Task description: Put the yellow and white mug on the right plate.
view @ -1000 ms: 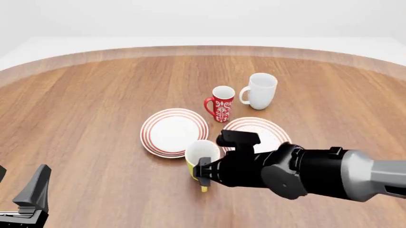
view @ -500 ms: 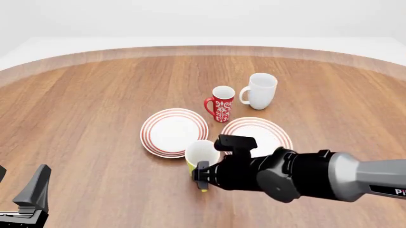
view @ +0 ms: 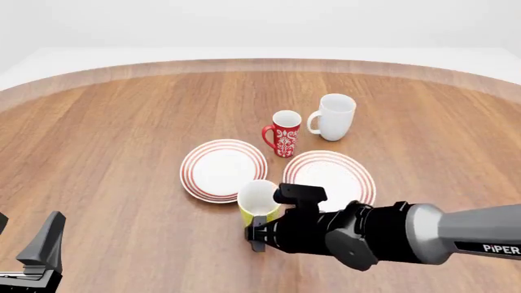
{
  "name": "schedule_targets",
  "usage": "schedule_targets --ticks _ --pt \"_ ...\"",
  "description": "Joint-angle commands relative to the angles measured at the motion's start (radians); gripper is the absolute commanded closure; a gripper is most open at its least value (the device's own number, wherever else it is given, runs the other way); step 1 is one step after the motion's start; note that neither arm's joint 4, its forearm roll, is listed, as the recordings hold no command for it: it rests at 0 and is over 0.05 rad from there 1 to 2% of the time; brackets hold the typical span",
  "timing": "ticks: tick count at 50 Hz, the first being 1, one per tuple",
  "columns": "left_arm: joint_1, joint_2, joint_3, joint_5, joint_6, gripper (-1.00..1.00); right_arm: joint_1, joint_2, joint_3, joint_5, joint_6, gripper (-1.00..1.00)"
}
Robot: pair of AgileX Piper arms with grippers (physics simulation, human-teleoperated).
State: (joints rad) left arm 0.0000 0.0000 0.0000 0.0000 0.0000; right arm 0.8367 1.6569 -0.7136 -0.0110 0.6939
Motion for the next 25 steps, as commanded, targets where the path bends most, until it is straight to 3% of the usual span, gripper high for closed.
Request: schedule_targets --ticks 1,15,16,25 --pt "0.000 0.000 0.000 0.000 0.000 -1.00 0.001 0.018 0.009 -0.028 0.008 -1.00" --pt "0.000 0.000 0.000 0.000 0.000 -1.00 0.006 0.022 0.028 -0.060 0.015 -1.00" --pt "0.000 0.000 0.000 0.000 0.000 -1.00 0.003 0.017 0.029 -0.061 0.010 1.00" --pt "0.000 0.000 0.000 0.000 0.000 -1.00 -0.007 0.013 0.038 -0.073 0.006 1.00"
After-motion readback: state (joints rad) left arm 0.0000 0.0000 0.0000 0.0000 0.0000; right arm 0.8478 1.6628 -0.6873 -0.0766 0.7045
